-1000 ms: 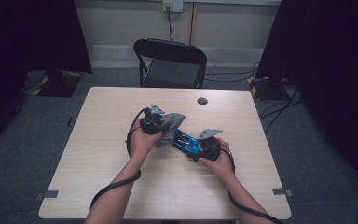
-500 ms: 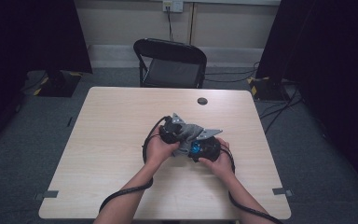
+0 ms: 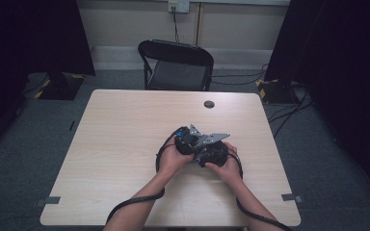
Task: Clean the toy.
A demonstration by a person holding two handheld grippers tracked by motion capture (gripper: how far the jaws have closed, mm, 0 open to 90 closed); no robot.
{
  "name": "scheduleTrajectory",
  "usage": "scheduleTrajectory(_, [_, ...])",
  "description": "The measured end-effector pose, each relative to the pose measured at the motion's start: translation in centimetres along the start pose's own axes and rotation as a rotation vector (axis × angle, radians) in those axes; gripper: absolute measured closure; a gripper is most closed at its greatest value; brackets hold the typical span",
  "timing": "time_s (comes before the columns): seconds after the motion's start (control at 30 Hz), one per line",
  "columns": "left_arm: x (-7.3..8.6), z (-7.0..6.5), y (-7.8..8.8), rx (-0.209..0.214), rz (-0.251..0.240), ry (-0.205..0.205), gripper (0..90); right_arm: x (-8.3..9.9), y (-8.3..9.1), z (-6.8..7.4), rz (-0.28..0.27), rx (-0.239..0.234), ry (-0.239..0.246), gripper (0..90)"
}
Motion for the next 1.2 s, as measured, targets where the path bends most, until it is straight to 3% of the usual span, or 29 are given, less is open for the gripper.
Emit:
scheduleTrajectory(0.17, [0.1, -0.2, -0.1, -0.017, 0.002, -0.047, 75.8, 0.0, 0.0, 0.0, 0.0, 0.0, 0.001, 25.4])
scheduleTrajectory(0.37, [0.1, 0.0, -0.1, -0.023, -0.009, -0.059, 75.1, 0.0, 0.0, 0.0, 0.0, 0.0, 0.001, 25.4])
scheduleTrajectory(0.87, [-0.1, 1.4, 0.8, -0.046, -0.026, -0.01, 74.4, 0.0, 0.0, 0.0, 0.0, 0.0, 0.001, 25.4])
scheduleTrajectory(1.03, [-0.1, 2.4, 1.1, -0.064, -0.026, 0.011, 74.6, 0.0, 0.0, 0.0, 0.0, 0.0, 0.001, 25.4])
scheduleTrajectory(1.13, [0.2, 3.6, 1.5, -0.092, -0.025, 0.039, 74.7, 0.0, 0.0, 0.0, 0.0, 0.0, 0.0, 25.4])
scheduleTrajectory(1.2, [0.4, 4.2, 1.6, -0.09, -0.03, 0.064, 74.7, 0.0, 0.0, 0.0, 0.0, 0.0, 0.0, 25.4])
Point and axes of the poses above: each handheld gripper's, and its own axes: y roughly backward along the jaws, x roughly out of its underside, z roughly to its left, the point moved 8 cm from there along -y, roughly forward along the jaws, and after that the axes turned 2 degrees about y, right-handed, at the moved point
